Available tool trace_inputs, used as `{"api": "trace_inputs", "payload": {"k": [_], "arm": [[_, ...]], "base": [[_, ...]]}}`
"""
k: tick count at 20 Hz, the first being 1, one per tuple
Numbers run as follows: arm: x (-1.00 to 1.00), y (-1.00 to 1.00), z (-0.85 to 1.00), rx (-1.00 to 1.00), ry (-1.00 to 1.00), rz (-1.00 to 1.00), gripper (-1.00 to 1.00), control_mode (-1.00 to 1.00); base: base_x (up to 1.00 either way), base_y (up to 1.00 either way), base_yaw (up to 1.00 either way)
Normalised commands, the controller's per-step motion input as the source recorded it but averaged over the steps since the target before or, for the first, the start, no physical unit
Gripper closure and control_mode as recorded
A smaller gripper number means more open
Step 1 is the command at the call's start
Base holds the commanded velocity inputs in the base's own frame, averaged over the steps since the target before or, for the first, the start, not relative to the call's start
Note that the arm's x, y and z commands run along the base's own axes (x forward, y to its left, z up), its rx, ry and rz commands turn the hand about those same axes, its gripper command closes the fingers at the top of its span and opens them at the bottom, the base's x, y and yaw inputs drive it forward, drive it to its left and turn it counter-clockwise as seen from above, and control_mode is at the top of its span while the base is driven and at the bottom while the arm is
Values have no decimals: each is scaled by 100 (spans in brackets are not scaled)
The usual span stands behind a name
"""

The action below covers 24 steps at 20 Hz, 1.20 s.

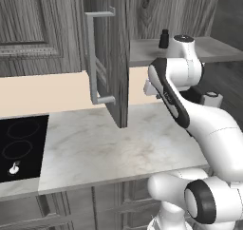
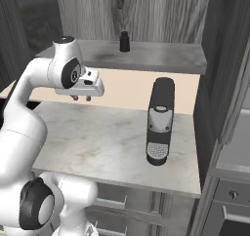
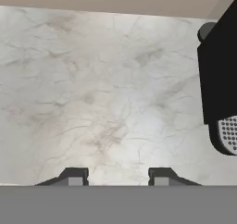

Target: Retrieve the shaker from the cabinet and place it next the steak on a plate on the dining table.

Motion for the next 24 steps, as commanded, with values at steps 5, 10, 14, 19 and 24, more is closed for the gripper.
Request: {"api": "trace_inputs", "payload": {"k": [5, 10, 14, 19, 24], "arm": [[0, 0, 0, 0, -3, 0, -100, -100], [-2, -4, 1, 0, -12, 0, -100, -100], [-11, -25, 21, 0, -16, 0, -100, -100], [-7, -36, 35, 0, -12, 0, -100, -100], [-2, -31, 45, 0, -2, 0, -100, -100]], "base": [[0, 0, 0], [0, 0, 0], [0, 0, 0], [0, 0, 0], [0, 0, 0]]}}
